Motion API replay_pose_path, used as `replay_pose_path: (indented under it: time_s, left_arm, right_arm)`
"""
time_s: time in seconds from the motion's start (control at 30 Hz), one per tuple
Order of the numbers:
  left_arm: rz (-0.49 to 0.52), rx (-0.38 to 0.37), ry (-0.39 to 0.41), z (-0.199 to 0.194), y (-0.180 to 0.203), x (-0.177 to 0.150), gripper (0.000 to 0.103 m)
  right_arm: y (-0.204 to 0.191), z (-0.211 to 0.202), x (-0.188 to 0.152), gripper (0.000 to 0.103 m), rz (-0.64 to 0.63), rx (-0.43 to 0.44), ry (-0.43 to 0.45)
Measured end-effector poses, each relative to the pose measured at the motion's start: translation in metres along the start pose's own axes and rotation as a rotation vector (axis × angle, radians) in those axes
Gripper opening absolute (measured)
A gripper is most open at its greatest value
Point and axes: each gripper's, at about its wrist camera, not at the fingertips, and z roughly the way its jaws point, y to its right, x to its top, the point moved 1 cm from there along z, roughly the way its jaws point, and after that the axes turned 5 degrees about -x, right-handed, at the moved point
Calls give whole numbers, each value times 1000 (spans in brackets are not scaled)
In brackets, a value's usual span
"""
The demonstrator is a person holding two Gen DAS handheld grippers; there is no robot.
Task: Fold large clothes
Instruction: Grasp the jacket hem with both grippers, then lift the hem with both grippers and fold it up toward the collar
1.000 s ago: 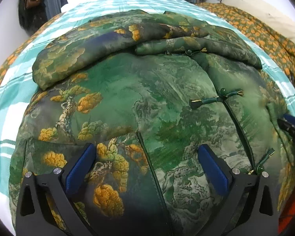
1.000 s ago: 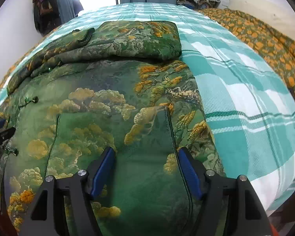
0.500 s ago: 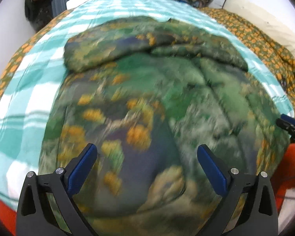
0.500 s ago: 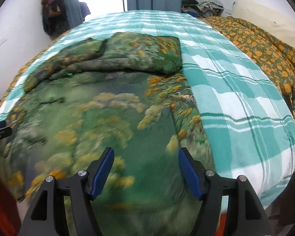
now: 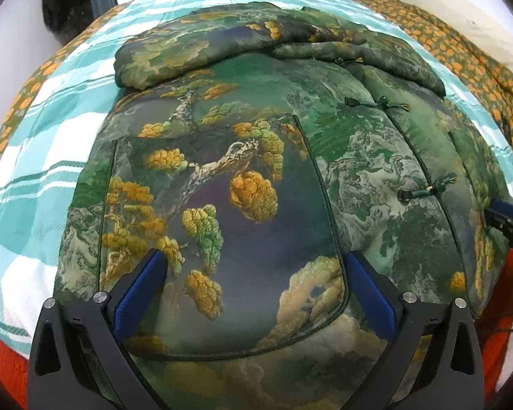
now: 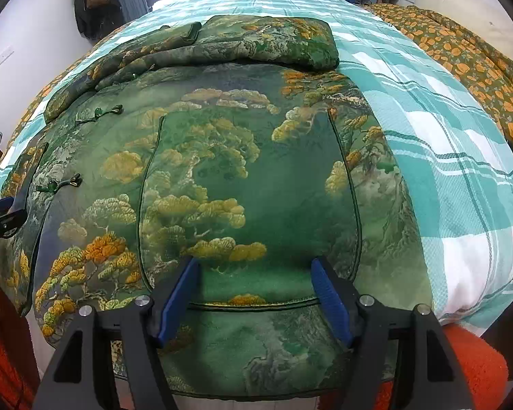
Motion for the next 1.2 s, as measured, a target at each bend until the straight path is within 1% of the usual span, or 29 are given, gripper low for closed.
replay_pose_path:
  time_s: [0.13, 0.23, 0.3, 0.37, 0.4, 0.43, 0.47, 0.53, 0.57, 0.6, 0.63, 0.67, 0.73, 0.8, 0.83, 0.9, 0.93, 1.0, 1.03, 1.07, 1.1, 1.13, 1.17, 1.2]
  left_arm:
    - [-38, -47, 22, -28, -1, -4, 101]
    - [-72, -70, 79, -63, -15, 1, 102]
    - [-101, -54, 115, -79, -33, 4, 102]
    - [-147, -21, 124, -85, -59, 4, 102]
    - [-190, 0, 108, -84, -78, 2, 102]
    - [-239, 12, 76, -79, -97, -1, 102]
    - [-268, 13, 56, -75, -108, -5, 102]
    - [-343, -14, -14, -60, -134, -16, 102]
    - [-355, -32, -31, -56, -139, -19, 102]
    - [-363, -73, -56, -47, -144, -24, 102]
    - [-362, -92, -70, -40, -145, -27, 102]
    - [-359, -102, -74, -35, -142, -27, 102]
    - [-341, -144, -82, -27, -137, -26, 102]
    - [-304, -192, -108, -17, -127, -23, 102]
    - [-275, -188, -113, -13, -121, -22, 102]
    - [-232, -182, -131, -13, -112, -20, 100]
    - [-224, -190, -137, -15, -107, -19, 98]
    - [-228, -203, -159, -19, -102, -18, 62]
    - [-233, -208, -166, -21, -102, -17, 54]
    - [-237, -217, -168, -22, -101, -16, 39]
    - [-241, -219, -173, -23, -101, -15, 27]
    - [-256, -228, -176, -25, -102, -12, 23]
    - [-263, -234, -173, -28, -103, -14, 16]
    - [-266, -234, -169, -32, -102, -11, 13]
  right_arm:
    - [0, -11, -2, 71, 14, 11, 19]
    - [16, -29, 2, 70, 68, 39, 62]
    - [34, -46, 6, 70, 116, 37, 110]
    - [59, -61, 9, 70, 155, 31, 133]
    - [70, -64, 9, 70, 168, 28, 131]
    - [81, -66, 9, 70, 179, 26, 126]
    - [94, -66, 9, 70, 189, 28, 109]
    - [113, -61, 7, 70, 199, 50, 51]
    - [119, -55, 5, 70, 200, 90, 4]
    - [123, -48, 3, 70, 199, 131, -38]
    - [125, -39, 0, 70, 195, 163, -72]
    - [124, -32, -1, 70, 187, 177, -92]
    - [118, -15, -4, 70, 167, 179, -134]
    - [108, 5, -4, 70, 143, 235, -197]
    - [103, 15, -6, 72, 133, 262, -228]
    - [96, 22, -4, 73, 119, 242, -246]
    - [94, 21, -4, 73, 119, 246, -248]
    - [89, 13, -2, 69, 93, 267, -248]
    - [86, 8, -2, 53, 64, 263, -247]
    - [82, 2, -1, 30, 39, 256, -239]
    - [80, -3, 1, 23, 28, 252, -229]
    - [77, -10, 4, 18, 24, 253, -216]
    - [76, -14, 7, 16, 25, 259, -205]
    - [74, -21, 11, 15, 28, 273, -186]
